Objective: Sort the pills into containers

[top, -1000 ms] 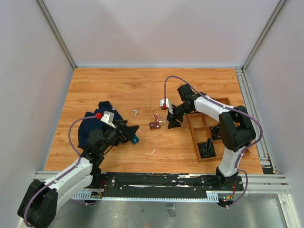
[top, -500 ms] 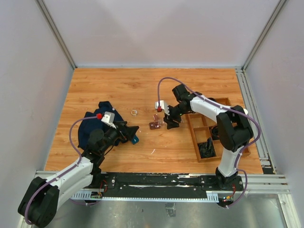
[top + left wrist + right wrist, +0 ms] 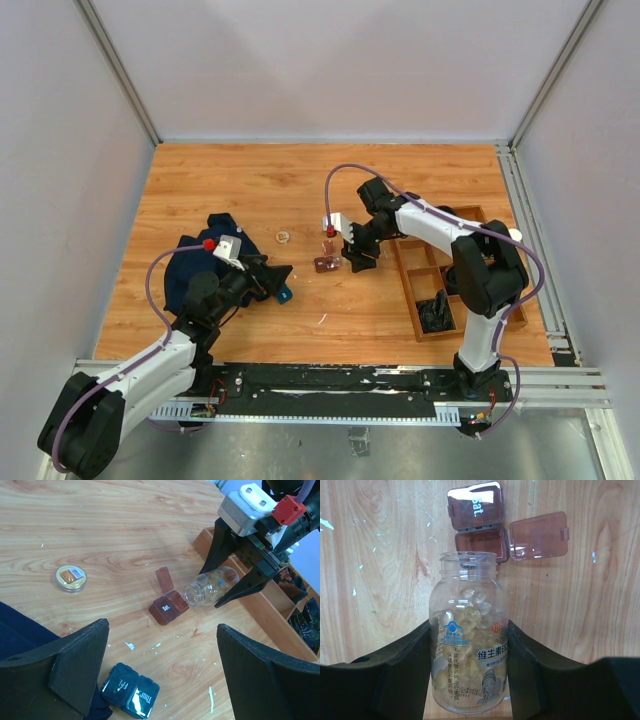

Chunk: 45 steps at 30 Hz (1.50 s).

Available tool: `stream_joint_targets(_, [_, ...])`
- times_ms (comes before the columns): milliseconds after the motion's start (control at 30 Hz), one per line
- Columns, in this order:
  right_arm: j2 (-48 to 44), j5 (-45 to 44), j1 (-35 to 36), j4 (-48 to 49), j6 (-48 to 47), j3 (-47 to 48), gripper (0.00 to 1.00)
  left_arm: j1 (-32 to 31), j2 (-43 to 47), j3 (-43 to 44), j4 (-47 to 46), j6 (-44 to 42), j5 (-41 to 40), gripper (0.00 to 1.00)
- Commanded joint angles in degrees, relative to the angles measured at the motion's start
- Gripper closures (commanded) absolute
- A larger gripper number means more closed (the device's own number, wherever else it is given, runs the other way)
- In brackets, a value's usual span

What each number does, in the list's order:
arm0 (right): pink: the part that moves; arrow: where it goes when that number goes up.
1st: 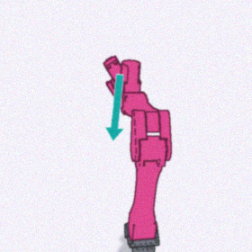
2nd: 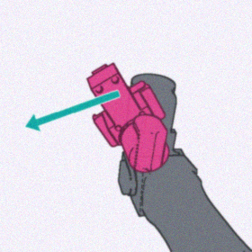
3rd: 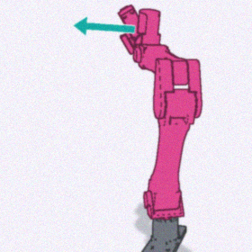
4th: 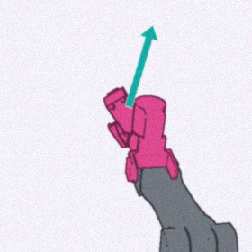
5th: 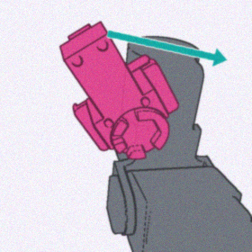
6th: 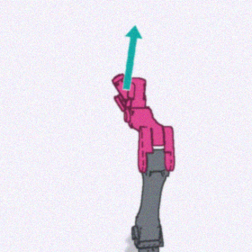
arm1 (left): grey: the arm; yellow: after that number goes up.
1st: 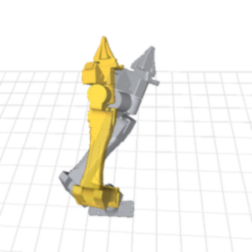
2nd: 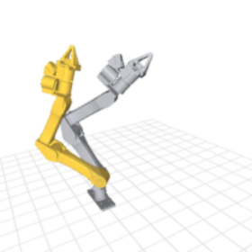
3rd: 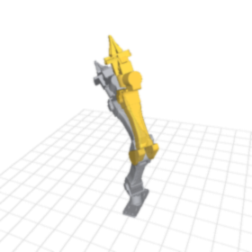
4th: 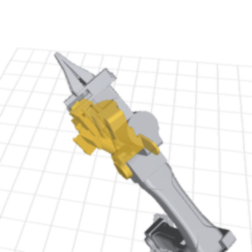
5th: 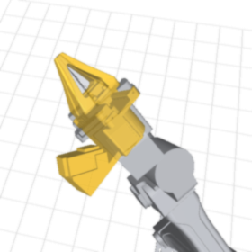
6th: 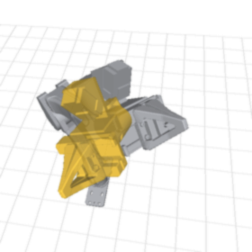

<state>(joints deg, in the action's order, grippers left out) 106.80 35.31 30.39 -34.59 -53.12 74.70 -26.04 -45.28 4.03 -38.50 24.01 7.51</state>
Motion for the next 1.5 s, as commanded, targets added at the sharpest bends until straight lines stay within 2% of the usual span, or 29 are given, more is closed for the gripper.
stream_joint_targets(0, [1.1,-1.7,1.2,-2.3,1.2,2.4,0.97,0.3,0.2,-0.9,-2.1,-0.8,-0.6,0.07])
stream_joint_targets(900, [-0.2,-6.5,4.0,-5.8,1.3,3.6,0.96,0.3,0.0,-0.7,-2.2,-0.7,-0.3,0.07])
stream_joint_targets(1000, [-0.8,-9.0,4.6,-3.5,2.4,2.6,0.97,0.3,0.0,-0.7,-2.2,-0.7,-0.2,0.07])
stream_joint_targets(1100, [-0.8,-7.5,4.8,-5.4,1.6,3.4,0.97,0.3,-0.1,-0.6,-2.2,-0.8,-0.2,0.07])
stream_joint_targets(1167, [-1.0,-10.5,4.6,-2.7,3.0,2.6,0.97,0.3,-0.1,-0.6,-2.2,-0.8,-0.2,0.07])
stream_joint_targets(1267, [-0.2,-8.2,4.5,-5.7,2.2,4.0,0.97,0.3,-0.2,-0.5,-2.2,-0.8,-0.1,0.07])
stream_joint_targets(1367, [-1.6,-11.7,4.4,-1.1,3.6,2.0,0.98,0.3,-0.2,-0.5,-2.2,-0.7,0.0,0.07])
stream_joint_targets(1467, [-1.2,-7.9,4.3,-4.1,2.3,3.2,0.98,0.3,-0.1,-0.5,-2.2,-0.7,0.0,0.07])
